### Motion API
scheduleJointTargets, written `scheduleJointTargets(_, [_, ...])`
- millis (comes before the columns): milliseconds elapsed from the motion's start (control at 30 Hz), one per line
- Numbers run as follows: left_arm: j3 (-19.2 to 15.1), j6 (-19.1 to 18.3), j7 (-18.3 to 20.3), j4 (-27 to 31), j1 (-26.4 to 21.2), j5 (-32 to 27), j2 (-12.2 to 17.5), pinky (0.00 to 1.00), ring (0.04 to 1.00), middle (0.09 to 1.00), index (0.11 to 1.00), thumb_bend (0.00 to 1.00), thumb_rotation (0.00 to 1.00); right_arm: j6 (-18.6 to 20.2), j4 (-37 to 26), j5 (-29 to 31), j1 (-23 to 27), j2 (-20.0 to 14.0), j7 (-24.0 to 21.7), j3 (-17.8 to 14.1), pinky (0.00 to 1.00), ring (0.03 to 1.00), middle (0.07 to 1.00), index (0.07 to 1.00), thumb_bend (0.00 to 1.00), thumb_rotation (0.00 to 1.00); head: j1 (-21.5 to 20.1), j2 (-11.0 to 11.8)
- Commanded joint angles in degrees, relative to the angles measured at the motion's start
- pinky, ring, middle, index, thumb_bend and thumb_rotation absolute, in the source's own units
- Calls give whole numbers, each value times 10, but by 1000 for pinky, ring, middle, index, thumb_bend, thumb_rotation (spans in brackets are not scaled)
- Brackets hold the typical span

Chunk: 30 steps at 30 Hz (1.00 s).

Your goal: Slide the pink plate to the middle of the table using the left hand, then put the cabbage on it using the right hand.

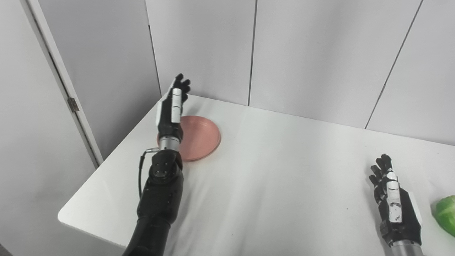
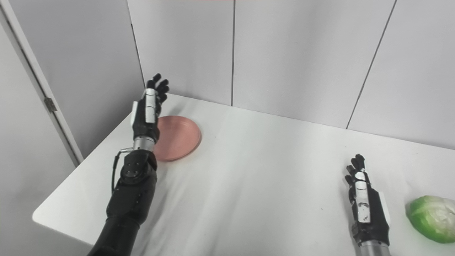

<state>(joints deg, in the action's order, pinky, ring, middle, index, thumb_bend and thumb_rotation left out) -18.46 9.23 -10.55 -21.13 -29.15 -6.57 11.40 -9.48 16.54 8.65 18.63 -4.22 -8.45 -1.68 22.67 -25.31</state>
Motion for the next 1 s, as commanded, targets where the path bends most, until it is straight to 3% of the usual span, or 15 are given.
scheduleJointTargets(0, [-9,25,-15,4,-34,13,31,888,856,840,836,839,1000,-30,18,6,-1,-6,-8,-6,1000,1000,1000,1000,679,992,0,0])
scheduleJointTargets(100, [-17,31,-30,-12,-32,25,50,872,823,808,803,789,1000,-34,19,6,-1,-6,-8,-7,1000,1000,1000,1000,671,993,3,1])
scheduleJointTargets(267, [-23,43,-39,-74,-35,30,94,834,793,776,785,802,1000,-17,4,7,-6,-7,-8,-6,1000,1000,1000,1000,673,994,5,1])
scheduleJointTargets(500, [-18,79,-39,-153,-36,30,126,834,783,772,772,771,1000,-19,-3,5,-10,-7,-8,-5,1000,1000,1000,1000,652,999,5,0])
scheduleJointTargets(633, [-10,84,-39,-178,-36,31,130,830,786,777,772,772,1000,-14,-10,8,-13,-5,-8,-6,1000,1000,1000,1000,649,995,5,-2])
scheduleJointTargets(767, [2,79,-34,-193,-36,32,128,764,764,763,751,794,1000,-10,-16,7,-15,-6,-8,-6,1000,1000,1000,1000,650,995,6,-5])
scheduleJointTargets(967, [8,81,6,-227,-45,-10,106,790,780,778,768,811,1000,-10,-18,8,-16,-6,-8,-7,1000,1000,1000,1000,653,988,5,-7])
